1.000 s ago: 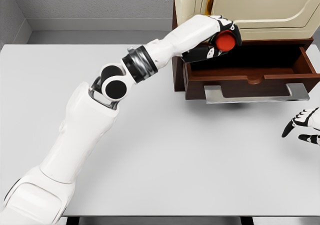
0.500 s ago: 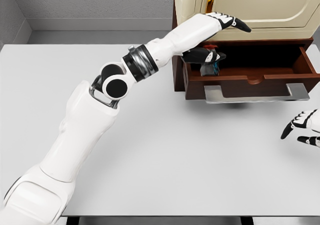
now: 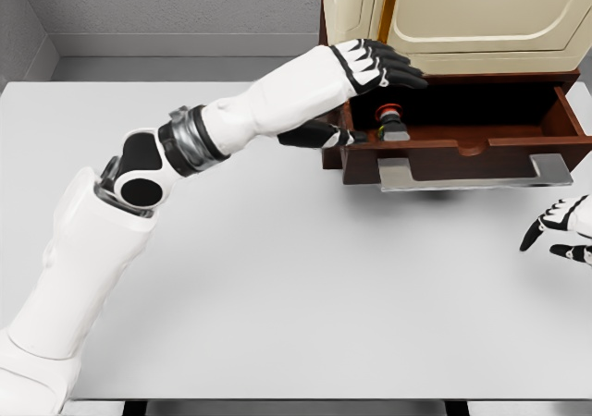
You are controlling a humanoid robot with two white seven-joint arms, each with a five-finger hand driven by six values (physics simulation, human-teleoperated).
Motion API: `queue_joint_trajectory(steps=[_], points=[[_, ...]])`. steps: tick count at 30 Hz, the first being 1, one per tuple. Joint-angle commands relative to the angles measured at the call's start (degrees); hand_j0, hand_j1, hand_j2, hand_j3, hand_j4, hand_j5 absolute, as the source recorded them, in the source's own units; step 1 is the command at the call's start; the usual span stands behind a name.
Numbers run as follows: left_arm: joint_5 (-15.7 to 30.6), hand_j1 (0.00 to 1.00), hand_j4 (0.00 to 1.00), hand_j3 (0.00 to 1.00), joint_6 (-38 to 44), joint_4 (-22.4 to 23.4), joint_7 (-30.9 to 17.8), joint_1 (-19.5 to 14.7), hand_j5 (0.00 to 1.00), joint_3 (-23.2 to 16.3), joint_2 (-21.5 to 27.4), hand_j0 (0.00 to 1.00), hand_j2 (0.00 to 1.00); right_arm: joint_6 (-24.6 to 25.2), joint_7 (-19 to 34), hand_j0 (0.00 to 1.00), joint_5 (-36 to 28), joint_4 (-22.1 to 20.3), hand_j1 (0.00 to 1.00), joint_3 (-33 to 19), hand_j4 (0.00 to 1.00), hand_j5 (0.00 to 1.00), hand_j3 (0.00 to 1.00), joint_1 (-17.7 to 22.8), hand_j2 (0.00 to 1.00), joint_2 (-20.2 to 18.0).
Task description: Put the switch into the drawer with left arm, and close the drawer with right arm
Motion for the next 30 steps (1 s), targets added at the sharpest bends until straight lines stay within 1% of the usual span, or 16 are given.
queue_joint_trajectory(steps=[1,2,4,5,6,7,8,9,10,11,12,14,17,22,26,30], points=[[6.2,0.96,0.96,0.96,-0.9,-1.6,0.2,0.6,0.96,5.1,8.5,0.96,0.96,0.2,0.0,0.54,-0.4,0.0,0.54,0.2,0.54,0.54,0.54,0.0,0.54,-0.1],[9.2,0.97,0.97,0.97,-0.9,-1.6,0.2,2.4,0.97,7.8,11.2,0.97,0.97,0.2,0.0,0.54,-0.4,0.0,0.54,0.2,0.54,0.54,0.54,-0.4,0.54,-0.2],[11.0,1.0,1.0,1.0,-0.9,-1.6,0.2,6.3,1.0,12.6,15.1,1.0,1.0,0.2,0.0,0.54,-0.4,0.0,0.54,1.1,0.54,0.54,0.54,-1.3,0.54,-0.9],[11.2,1.0,1.0,1.0,-0.9,-1.6,0.2,10.5,1.0,16.9,16.5,1.0,1.0,0.2,0.0,0.54,-0.4,0.0,0.54,2.2,0.54,0.54,0.54,-2.6,0.54,-0.9],[11.2,1.0,1.0,1.0,-0.9,-1.6,0.2,13.6,1.0,18.8,17.9,1.0,1.0,0.2,0.0,0.54,-0.4,0.0,0.54,3.1,0.54,0.54,0.54,-3.6,0.54,-0.9],[11.2,1.0,1.0,1.0,-0.9,-1.6,0.1,15.8,1.0,19.2,20.4,1.0,1.0,0.2,0.0,0.54,-0.4,0.0,0.54,3.5,0.54,0.54,0.54,-4.6,0.54,-0.9],[11.2,1.0,1.0,1.0,-0.9,-1.2,0.1,18.1,1.0,19.2,24.3,1.0,1.0,0.2,0.0,0.55,-0.4,0.0,0.55,3.6,0.55,0.55,0.55,-5.4,0.55,-0.9],[11.2,1.0,1.0,1.0,-0.9,-0.1,0.1,20.4,1.0,19.3,25.5,1.0,1.0,0.2,0.0,0.55,-0.4,0.1,0.55,3.6,0.55,0.55,0.55,-5.6,0.55,-0.9],[11.2,1.0,1.0,1.0,-0.9,3.4,0.1,22.4,1.0,19.4,25.7,1.0,1.0,0.2,0.0,0.55,-0.4,0.1,0.55,3.6,0.55,0.55,0.55,-5.6,0.55,-0.8],[11.3,1.0,1.0,1.0,-0.9,7.0,0.1,23.4,1.0,19.4,25.6,1.0,1.0,0.2,0.0,0.55,-0.4,0.2,0.55,4.2,0.55,0.55,0.55,-5.8,0.55,-0.8],[12.2,1.0,1.0,1.0,-0.9,9.1,0.1,23.4,1.0,20.0,25.7,1.0,1.0,0.2,0.0,0.55,-0.2,0.4,0.55,4.7,0.55,0.55,0.55,-6.1,0.55,-0.8],[12.4,1.0,1.0,1.0,-0.9,12.2,0.1,23.4,1.0,20.2,25.8,1.0,1.0,0.2,0.0,0.55,-0.1,0.6,0.55,4.8,0.55,0.55,0.55,-7.3,0.55,-0.7],[12.4,1.0,1.0,1.0,-0.9,14.9,0.0,23.4,1.0,21.0,27.3,1.0,1.0,0.2,0.0,0.55,0.0,1.5,0.55,6.7,0.55,0.55,0.55,-9.8,0.55,-0.7],[12.3,1.0,1.0,1.0,-0.9,15.1,-0.2,23.9,1.0,20.9,26.7,1.0,1.0,0.2,0.0,0.55,0.1,1.8,0.55,7.8,0.55,0.55,0.55,-11.3,0.55,-0.6],[12.3,1.0,1.0,1.0,-0.9,15.1,-0.3,23.9,1.0,20.9,26.9,1.0,1.0,0.2,0.0,0.55,0.1,2.7,0.55,8.9,0.55,0.55,0.55,-13.4,0.55,-0.5],[12.3,1.0,1.0,1.0,-0.9,15.1,-0.4,23.8,1.0,20.9,26.9,1.0,1.0,0.2,0.0,0.55,0.2,3.2,0.55,9.8,0.55,0.55,0.55,-14.1,0.55,-0.4]])
